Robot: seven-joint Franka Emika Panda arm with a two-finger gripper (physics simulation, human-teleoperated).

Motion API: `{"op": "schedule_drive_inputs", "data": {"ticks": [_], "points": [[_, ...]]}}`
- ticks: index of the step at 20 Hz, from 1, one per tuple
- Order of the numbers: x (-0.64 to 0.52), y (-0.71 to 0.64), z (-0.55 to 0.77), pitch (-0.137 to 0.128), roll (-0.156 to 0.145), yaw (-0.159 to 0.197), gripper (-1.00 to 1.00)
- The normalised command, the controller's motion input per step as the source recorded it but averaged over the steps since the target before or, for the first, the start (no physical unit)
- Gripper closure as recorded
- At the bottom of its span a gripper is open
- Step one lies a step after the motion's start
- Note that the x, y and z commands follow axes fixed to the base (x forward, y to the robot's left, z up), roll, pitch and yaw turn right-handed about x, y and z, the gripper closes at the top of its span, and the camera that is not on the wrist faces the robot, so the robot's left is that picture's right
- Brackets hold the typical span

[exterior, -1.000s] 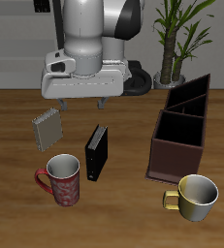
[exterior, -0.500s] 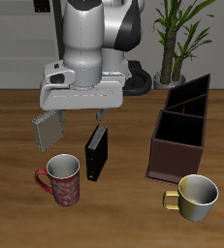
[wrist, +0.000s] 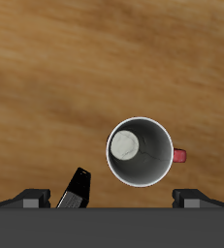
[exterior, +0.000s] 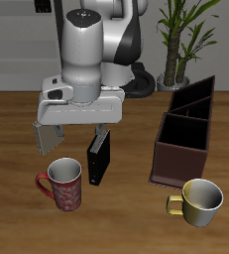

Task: Place the red mug into the left desk caddy's right compartment and place the yellow book into the left desk caddy's back compartment

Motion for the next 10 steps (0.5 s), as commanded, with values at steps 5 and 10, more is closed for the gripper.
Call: {"op": "schedule_drive_inputs", "data": {"ticks": [5, 10], "points": [[0.12, 0.12, -0.28, 0.016, 0.013, 0.003, -1.0], [0.11, 0.06, -0.26, 0.016, -0.007, -0.03, -1.0]]}}
